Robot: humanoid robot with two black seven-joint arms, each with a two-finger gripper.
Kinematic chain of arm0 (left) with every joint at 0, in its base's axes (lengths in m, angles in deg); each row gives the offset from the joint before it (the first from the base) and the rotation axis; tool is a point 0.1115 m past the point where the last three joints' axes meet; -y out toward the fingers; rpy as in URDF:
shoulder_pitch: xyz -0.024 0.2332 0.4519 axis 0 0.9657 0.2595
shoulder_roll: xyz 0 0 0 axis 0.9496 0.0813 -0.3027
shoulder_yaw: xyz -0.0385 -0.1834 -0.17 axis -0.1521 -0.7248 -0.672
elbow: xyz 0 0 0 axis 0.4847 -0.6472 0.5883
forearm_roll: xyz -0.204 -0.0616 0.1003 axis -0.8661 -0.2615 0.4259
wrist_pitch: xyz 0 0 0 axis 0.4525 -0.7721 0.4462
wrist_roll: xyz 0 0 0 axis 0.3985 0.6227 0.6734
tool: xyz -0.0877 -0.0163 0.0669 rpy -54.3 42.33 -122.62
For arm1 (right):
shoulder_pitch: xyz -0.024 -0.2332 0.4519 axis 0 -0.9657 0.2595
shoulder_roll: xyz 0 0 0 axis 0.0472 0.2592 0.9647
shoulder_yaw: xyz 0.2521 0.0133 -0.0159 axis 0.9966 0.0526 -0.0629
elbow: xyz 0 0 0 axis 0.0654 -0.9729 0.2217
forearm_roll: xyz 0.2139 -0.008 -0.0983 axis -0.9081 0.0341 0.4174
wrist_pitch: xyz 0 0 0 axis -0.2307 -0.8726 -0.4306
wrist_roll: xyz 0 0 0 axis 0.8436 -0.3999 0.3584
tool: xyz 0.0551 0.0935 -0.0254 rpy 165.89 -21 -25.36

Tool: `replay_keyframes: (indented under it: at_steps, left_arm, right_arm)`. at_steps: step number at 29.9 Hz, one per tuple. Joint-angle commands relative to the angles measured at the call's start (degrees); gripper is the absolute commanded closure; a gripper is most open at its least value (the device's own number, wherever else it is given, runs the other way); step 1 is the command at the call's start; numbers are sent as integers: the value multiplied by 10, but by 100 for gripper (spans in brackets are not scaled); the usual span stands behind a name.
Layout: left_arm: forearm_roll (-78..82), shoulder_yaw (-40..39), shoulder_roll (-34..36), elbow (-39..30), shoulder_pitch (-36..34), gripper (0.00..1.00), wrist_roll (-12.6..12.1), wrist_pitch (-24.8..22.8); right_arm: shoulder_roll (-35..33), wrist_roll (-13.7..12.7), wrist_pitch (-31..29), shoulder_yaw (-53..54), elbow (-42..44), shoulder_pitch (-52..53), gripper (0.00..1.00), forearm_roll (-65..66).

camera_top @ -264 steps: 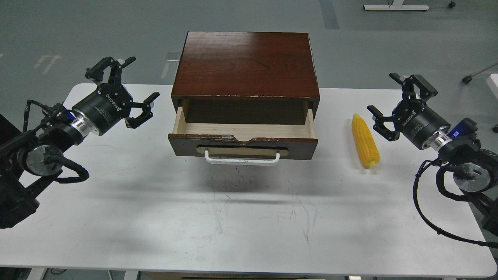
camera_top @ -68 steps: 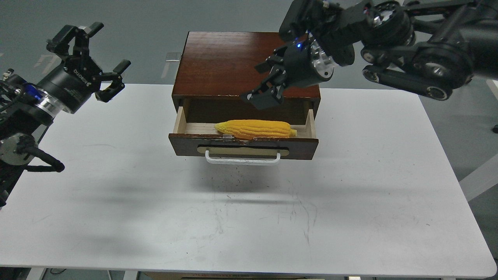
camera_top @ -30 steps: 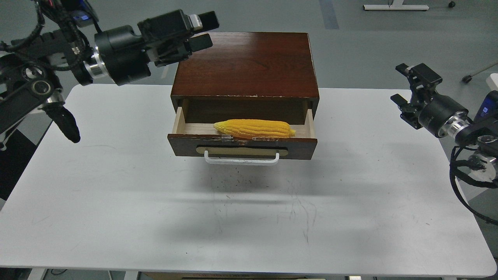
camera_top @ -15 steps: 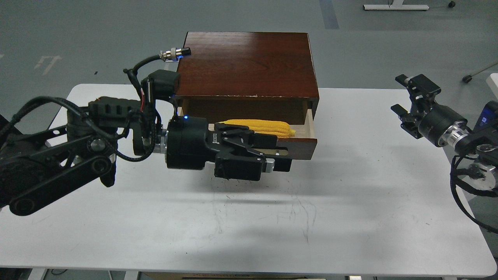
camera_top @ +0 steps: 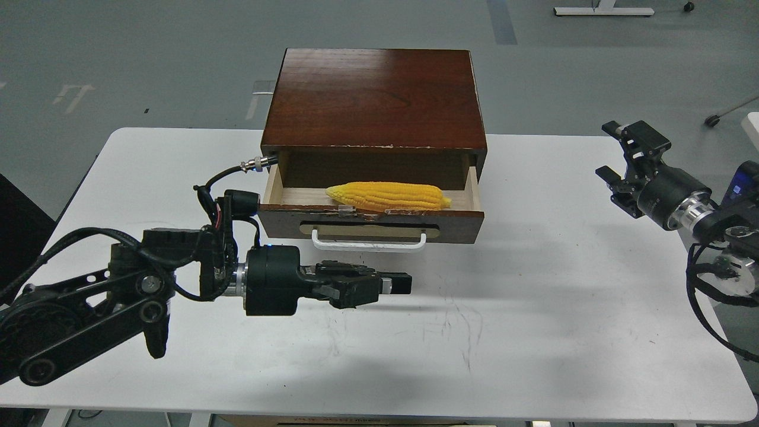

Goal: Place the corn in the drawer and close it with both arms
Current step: 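Bring the left gripper down in front of the drawer handle, then push the drawer front with the left gripper toward the box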

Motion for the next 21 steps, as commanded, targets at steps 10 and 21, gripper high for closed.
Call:
replay_keyframes:
  at_steps: [10, 21]
  left_arm:
    - [-82, 2, 2, 64, 39, 100, -54, 0]
    - [-96, -4, -26, 123, 38, 100, -67, 0]
  right_arm:
    - [0, 0, 0, 0, 0, -6, 2, 0]
    - [3, 0, 0, 0, 0, -7, 2, 1]
